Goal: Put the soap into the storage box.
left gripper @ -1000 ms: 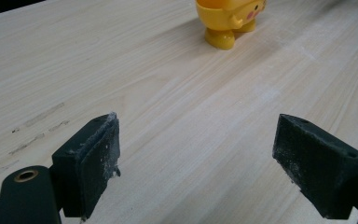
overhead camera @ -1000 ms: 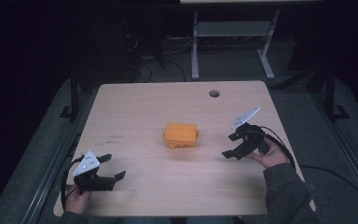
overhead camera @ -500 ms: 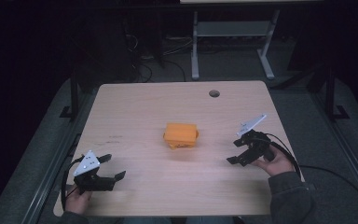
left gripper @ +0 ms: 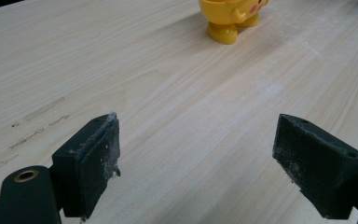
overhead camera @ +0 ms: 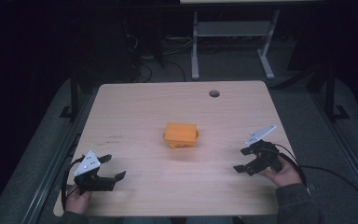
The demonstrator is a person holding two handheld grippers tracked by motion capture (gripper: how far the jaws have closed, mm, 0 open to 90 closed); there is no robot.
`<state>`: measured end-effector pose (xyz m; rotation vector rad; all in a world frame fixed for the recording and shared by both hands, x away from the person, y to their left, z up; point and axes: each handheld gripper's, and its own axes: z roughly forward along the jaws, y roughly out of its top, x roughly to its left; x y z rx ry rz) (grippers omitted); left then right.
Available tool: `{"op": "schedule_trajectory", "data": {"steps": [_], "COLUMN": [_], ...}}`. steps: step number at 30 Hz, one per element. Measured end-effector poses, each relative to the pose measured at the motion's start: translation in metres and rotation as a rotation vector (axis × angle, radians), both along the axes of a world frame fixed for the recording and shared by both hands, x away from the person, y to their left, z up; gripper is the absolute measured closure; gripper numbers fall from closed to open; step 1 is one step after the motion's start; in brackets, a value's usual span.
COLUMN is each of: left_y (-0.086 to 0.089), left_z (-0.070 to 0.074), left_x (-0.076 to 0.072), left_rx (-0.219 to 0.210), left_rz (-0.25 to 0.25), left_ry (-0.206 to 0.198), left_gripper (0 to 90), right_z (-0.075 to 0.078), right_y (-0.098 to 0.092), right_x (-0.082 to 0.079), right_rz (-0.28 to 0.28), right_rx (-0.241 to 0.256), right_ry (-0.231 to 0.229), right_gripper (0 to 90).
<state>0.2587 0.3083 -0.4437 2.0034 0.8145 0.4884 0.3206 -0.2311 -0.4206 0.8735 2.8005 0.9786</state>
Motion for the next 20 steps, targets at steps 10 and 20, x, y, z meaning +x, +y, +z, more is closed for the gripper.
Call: {"op": "schedule_trajectory", "data": {"steps": [10, 20], "left_y": [0.0, -0.001], "left_z": [0.0, 0.0], "left_x": [0.0, 0.0], "left_rx": [0.008, 0.011], "left_rz": [-0.001, -0.006], "left_ry": [0.002, 0.0], "left_gripper": [14.3, 14.3], "right_z": [-0.015, -0.024], "right_y": [-0.011, -0.02], "right_x": [-0.023, -0.057], "right_rz": [-0.04, -0.125], "right_rx": [0.019, 0.015], "right_ry": [0.0, -0.042], "right_gripper": [19.4, 14.7]}}
